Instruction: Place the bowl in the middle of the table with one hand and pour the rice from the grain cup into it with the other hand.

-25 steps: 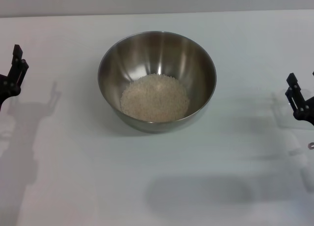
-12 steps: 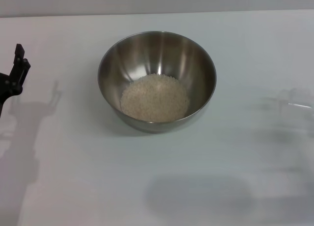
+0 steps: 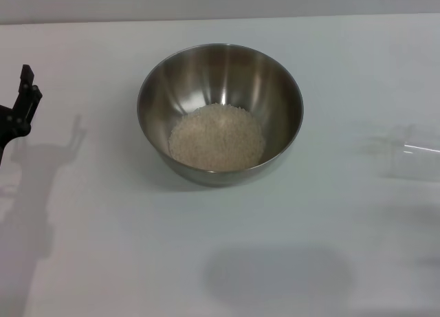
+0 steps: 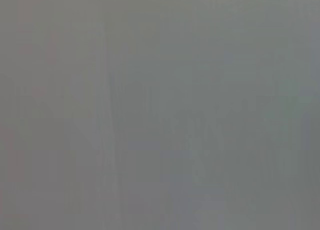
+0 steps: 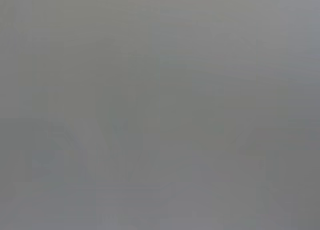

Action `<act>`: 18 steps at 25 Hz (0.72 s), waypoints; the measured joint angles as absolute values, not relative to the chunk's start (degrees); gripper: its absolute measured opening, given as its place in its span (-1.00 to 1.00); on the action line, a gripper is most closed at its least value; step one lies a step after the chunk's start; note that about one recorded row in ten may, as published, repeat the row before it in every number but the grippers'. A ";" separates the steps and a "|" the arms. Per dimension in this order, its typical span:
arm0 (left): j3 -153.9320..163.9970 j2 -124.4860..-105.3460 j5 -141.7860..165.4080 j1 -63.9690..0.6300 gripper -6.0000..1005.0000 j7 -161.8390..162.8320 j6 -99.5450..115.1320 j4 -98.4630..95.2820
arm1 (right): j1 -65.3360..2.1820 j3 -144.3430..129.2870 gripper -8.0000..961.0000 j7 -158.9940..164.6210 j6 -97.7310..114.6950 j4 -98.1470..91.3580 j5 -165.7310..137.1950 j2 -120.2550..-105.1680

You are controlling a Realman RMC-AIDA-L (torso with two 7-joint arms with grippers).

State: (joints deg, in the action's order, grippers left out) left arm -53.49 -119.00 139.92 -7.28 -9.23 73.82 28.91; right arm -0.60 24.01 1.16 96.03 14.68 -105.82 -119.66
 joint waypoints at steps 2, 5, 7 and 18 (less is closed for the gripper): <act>-53.47 -119.00 139.91 -7.26 0.66 -9.23 73.82 28.91 | 0.23 23.19 0.22 1.16 96.91 15.03 -105.94 -119.68; -53.44 -119.00 139.92 -7.24 0.66 -9.23 73.82 28.88 | 3.05 19.20 0.22 1.15 100.21 15.92 -106.02 -119.69; -53.44 -119.00 139.93 -7.41 0.66 -9.23 73.82 28.85 | 3.27 18.49 0.22 1.15 100.50 15.97 -106.02 -119.69; -53.18 -119.09 139.92 -7.96 0.66 -9.23 73.16 28.66 | 1.62 15.72 0.22 1.15 94.59 17.99 -105.84 -119.54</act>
